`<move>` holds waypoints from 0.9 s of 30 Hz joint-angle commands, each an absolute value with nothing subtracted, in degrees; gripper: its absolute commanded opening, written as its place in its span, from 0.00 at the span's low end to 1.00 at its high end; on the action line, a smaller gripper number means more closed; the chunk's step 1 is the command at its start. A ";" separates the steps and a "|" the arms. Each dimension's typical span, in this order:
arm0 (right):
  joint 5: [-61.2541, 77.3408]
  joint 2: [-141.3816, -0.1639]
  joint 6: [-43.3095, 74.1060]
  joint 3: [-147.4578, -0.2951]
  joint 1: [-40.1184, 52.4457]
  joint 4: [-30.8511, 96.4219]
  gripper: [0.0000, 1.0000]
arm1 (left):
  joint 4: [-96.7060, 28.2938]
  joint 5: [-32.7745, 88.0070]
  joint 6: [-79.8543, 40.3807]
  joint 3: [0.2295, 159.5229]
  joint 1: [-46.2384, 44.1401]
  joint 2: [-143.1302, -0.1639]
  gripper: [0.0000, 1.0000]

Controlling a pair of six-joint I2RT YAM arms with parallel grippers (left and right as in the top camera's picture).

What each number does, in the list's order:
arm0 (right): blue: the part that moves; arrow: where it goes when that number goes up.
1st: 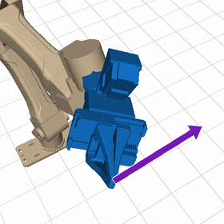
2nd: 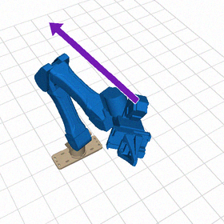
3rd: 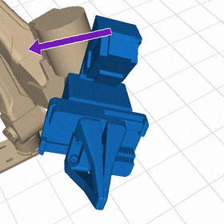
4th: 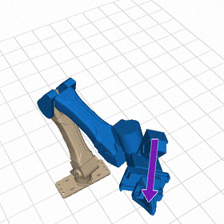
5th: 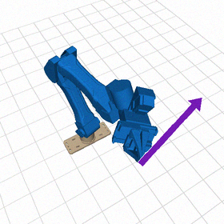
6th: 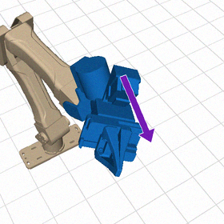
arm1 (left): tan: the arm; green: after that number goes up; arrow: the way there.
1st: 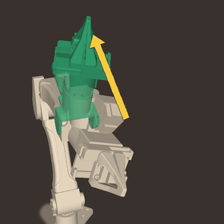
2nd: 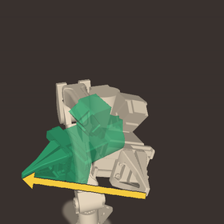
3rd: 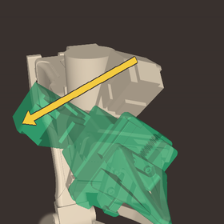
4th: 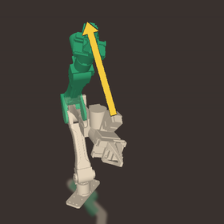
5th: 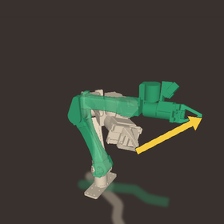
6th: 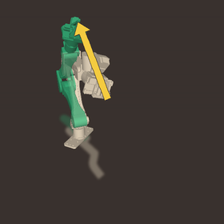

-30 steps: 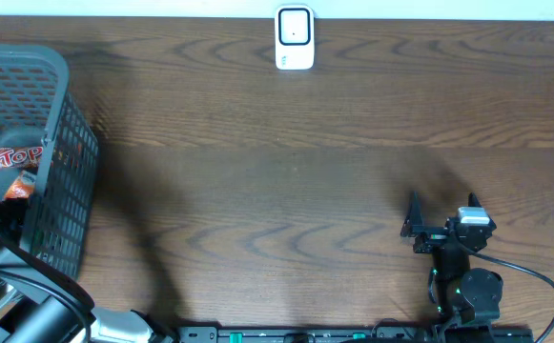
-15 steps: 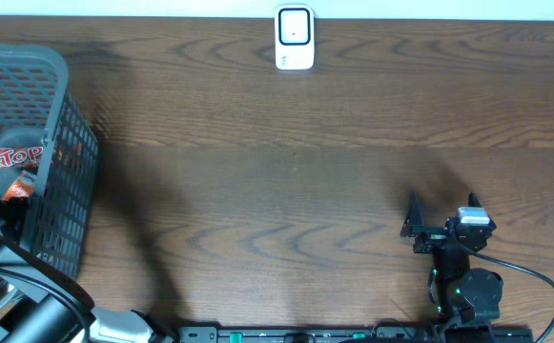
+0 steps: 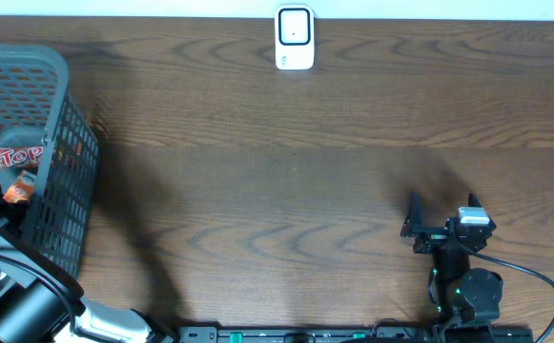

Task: Scan the item barcode
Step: 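Grasp the green-capped jar with the left gripper and lift it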

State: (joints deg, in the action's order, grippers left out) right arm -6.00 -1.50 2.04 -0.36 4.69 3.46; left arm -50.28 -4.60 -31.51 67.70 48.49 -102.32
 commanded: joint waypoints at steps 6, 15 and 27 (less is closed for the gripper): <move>-6.11 -1.41 1.19 -0.32 5.02 3.66 0.99 | -53.52 -5.17 -29.39 69.65 48.58 -103.11 0.68; -6.11 -1.41 1.19 -0.32 5.02 3.66 0.99 | -62.33 -3.81 -29.36 80.49 48.58 -97.69 0.68; -6.11 -1.41 1.19 -0.32 5.02 3.66 0.99 | -63.83 24.58 -34.44 98.91 48.40 -79.55 0.69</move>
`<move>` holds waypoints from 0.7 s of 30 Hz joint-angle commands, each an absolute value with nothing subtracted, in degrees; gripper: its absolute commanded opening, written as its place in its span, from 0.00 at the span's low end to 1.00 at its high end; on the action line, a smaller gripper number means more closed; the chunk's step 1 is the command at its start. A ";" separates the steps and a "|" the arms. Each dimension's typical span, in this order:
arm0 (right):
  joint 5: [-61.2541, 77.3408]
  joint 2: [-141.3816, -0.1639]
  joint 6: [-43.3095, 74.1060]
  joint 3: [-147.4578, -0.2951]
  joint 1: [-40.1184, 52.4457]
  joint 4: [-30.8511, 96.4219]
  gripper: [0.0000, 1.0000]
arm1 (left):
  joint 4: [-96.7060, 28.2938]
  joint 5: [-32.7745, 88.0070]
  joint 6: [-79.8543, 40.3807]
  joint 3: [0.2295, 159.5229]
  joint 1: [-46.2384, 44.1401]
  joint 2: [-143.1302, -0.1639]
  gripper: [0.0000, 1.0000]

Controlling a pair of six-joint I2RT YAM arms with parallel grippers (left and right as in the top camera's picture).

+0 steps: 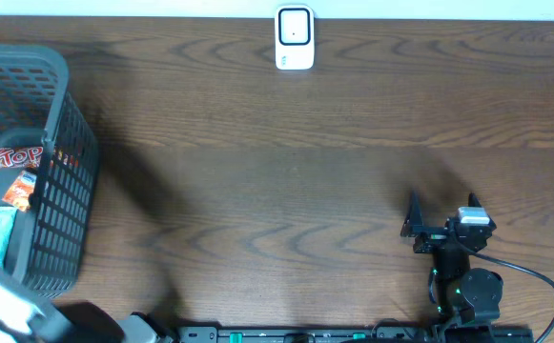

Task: Scan the item barcode
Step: 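Grasp the green-capped jar with the left gripper and lift it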

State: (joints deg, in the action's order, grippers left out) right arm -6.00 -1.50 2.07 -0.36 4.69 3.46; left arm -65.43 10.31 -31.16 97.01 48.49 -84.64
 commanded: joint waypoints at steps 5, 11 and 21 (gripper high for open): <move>-6.11 -1.41 1.19 -0.32 5.02 3.66 0.99 | -60.73 35.57 -42.15 98.91 45.58 -72.29 0.70; -6.11 -1.41 1.19 -0.32 5.02 3.66 0.99 | -61.19 36.05 -43.86 98.54 30.28 -70.11 0.71; -6.11 -1.41 1.19 -0.32 5.02 3.66 0.99 | -63.81 15.05 -47.77 94.45 -2.66 -77.17 0.71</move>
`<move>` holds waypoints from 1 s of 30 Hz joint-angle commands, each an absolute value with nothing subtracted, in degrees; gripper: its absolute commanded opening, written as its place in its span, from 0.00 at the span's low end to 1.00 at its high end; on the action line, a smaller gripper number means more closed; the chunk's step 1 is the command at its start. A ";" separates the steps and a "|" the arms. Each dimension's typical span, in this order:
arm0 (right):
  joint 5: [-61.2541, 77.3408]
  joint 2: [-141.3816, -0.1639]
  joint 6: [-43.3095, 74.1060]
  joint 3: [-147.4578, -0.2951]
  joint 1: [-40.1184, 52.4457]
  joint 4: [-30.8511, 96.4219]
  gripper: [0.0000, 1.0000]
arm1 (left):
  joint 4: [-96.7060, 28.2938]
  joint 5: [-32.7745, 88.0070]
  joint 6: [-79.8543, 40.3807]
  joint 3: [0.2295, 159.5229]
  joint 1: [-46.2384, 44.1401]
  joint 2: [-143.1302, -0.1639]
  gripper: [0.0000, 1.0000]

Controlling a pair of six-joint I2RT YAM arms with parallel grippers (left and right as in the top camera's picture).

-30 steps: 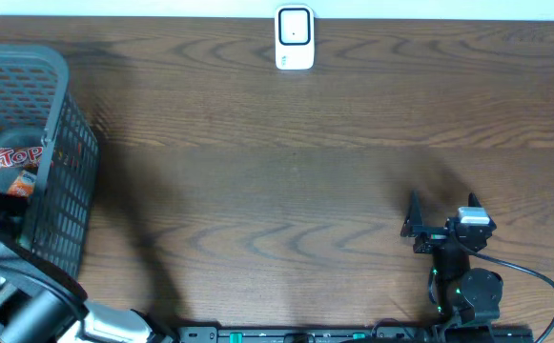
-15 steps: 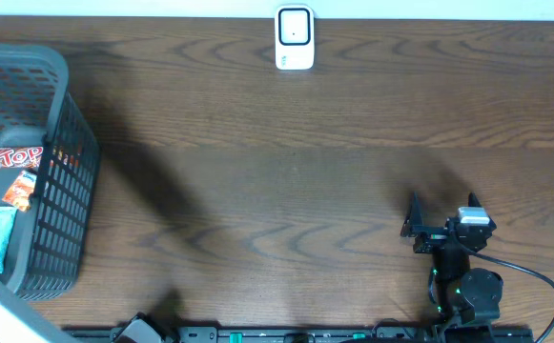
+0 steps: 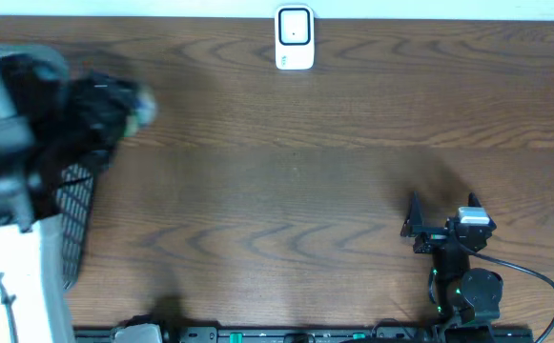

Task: Scan the item barcode
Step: 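Grasp the green-capped jar with the left gripper and lift it, then carry the jar to table center and release it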

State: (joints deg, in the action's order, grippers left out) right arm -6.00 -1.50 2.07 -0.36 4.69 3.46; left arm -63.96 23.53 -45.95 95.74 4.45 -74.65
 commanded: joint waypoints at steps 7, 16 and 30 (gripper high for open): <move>-6.11 -1.41 1.19 -0.32 5.02 3.66 0.99 | -65.52 2.76 -54.22 92.33 -18.17 -86.48 0.71; -6.11 -1.41 1.19 -0.32 5.02 3.66 0.99 | -65.73 -5.76 -61.63 88.90 -26.85 -98.35 0.71; -6.11 -1.41 1.19 -0.32 5.02 3.66 0.99 | -61.60 -4.67 -63.42 88.55 -30.81 -113.43 0.75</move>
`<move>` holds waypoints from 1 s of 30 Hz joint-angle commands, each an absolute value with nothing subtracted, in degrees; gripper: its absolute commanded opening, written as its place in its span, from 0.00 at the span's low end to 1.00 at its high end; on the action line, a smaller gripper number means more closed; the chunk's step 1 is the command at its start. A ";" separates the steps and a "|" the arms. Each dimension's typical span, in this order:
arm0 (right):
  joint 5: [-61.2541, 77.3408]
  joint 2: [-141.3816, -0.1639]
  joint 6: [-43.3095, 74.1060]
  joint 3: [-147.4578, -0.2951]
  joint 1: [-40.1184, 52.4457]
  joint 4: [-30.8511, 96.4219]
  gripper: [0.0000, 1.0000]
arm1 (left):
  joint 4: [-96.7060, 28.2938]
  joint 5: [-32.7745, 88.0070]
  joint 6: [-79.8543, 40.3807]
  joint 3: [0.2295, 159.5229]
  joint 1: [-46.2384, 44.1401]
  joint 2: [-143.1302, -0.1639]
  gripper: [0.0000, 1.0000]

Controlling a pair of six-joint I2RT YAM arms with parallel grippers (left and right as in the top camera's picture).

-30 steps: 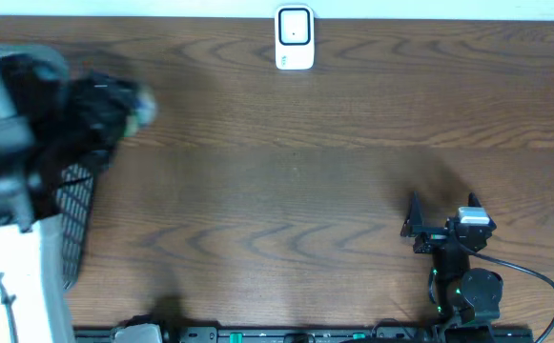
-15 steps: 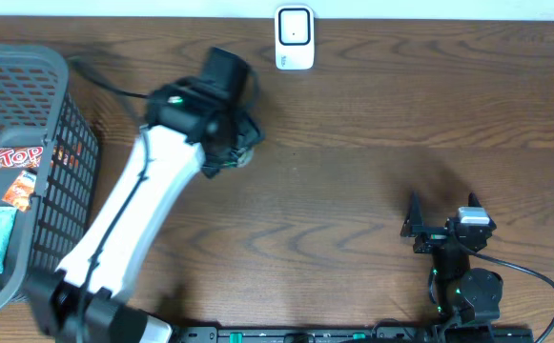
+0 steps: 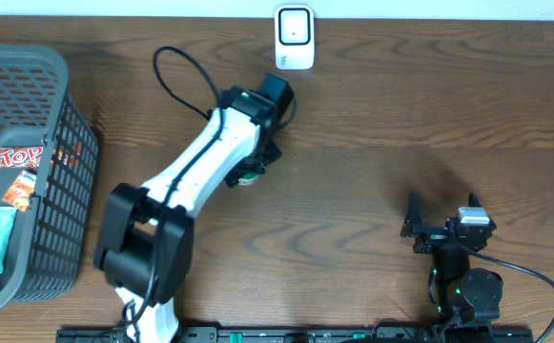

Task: Scan the item barcode
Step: 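Carry the jar to table center and release it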

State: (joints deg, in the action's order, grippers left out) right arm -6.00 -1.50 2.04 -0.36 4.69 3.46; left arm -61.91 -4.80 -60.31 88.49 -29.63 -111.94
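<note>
The white barcode scanner (image 3: 295, 38) stands at the table's far edge, in the middle. My left arm reaches from the near left across the table, and its gripper (image 3: 260, 157) hangs just in front of the scanner, mostly hidden under the wrist. A small green and white item (image 3: 248, 175) peeks out beneath it and appears to be held in the fingers. My right gripper (image 3: 442, 204) rests at the near right, open and empty.
A grey plastic basket (image 3: 62, 143) fills the left side. It holds a red packet (image 3: 19, 155), an orange packet (image 3: 16, 193) and a pale teal packet. A black cable loops above the left arm.
My left arm was high over the basket, blurred, with something greenish at its tip. Now it stretches to the table's middle, with the gripper and the small item just in front of the scanner. The right arm has not moved.
My left arm was first low at the basket's near left corner. Then it was almost out of view beside the basket. Then it was above the basket with a greenish thing at its tip, and now it holds that item near the scanner.
</note>
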 commanded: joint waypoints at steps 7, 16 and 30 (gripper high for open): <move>-6.11 -1.41 1.19 -0.32 5.02 3.66 0.99 | -57.19 -0.43 -73.06 88.55 -33.30 -117.58 0.76; -6.11 -1.41 1.19 -0.32 5.02 3.66 0.99 | -54.28 -0.73 -73.71 88.55 -34.04 -118.04 0.76; -6.11 -1.41 1.19 -0.32 5.02 3.66 0.99 | -60.55 -3.49 -53.84 92.16 -30.74 -100.20 1.00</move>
